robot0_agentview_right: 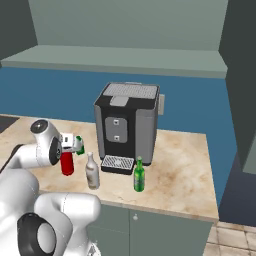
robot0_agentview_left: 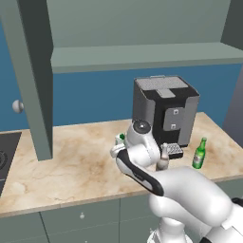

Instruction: Sort all alcoholic drinks to one cabinet, and non-alcoholic drinks to the other.

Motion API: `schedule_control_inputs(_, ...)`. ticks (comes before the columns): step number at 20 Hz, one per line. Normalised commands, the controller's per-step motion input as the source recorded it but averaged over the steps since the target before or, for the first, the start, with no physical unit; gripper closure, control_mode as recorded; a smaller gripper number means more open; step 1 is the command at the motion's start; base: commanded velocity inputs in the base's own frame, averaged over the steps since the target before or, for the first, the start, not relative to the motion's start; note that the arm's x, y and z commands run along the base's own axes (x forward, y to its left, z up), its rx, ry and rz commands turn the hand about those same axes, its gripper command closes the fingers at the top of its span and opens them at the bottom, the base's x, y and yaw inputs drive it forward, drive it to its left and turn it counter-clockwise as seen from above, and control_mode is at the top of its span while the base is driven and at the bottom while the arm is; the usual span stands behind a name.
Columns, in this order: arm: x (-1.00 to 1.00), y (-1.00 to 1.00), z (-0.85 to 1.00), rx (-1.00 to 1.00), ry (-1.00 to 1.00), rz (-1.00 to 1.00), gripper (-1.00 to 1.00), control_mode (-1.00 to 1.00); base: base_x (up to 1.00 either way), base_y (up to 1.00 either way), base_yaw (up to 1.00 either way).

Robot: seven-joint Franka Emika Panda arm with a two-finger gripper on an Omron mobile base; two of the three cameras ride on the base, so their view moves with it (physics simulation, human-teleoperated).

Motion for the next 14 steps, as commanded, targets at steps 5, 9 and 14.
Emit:
schedule_control_inputs(5, 0.04, 0.0, -0.07, 0.02, -0.01, 0.0, 1.0, -1.0, 0.0, 0.0, 0.0)
schedule_control_inputs(9, 0.02, 0.0, 0.0, 0.01, 0.0, 0.0, 1.0, -1.0, 0.0, 0.0, 0.0)
schedule_control_inputs(14, 0.0, 0.02, 0.01, 0.0, -0.01, 0.0, 1.0, -1.0, 0.0, 0.0, 0.0)
